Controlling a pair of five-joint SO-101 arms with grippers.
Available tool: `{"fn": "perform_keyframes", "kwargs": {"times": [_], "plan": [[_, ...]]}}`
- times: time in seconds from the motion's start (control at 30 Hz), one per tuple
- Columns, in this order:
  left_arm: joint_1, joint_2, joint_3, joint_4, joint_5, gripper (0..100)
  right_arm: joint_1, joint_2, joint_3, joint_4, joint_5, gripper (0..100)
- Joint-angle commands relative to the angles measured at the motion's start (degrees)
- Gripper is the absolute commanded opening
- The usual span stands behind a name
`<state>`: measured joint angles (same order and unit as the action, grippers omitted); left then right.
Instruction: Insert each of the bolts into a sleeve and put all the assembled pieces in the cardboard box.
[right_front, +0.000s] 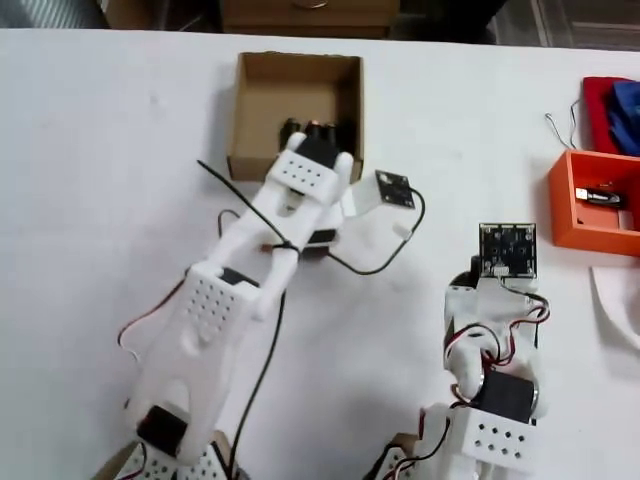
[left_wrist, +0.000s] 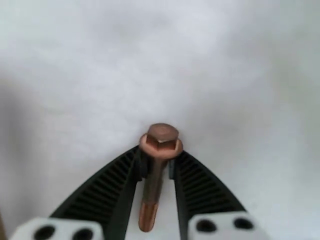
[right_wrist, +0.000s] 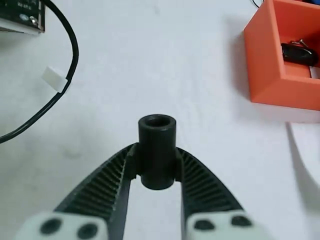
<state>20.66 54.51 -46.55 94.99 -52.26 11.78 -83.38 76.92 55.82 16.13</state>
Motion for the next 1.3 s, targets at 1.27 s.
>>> {"fn": "perform_keyframes", "kwargs": {"times": [1.27], "plan": [[-1.1, -10.2, -0.9, 5.5, 6.3, 2, 0.7, -1.1, -0.3, -2.2, -2.5, 2.2]]}}
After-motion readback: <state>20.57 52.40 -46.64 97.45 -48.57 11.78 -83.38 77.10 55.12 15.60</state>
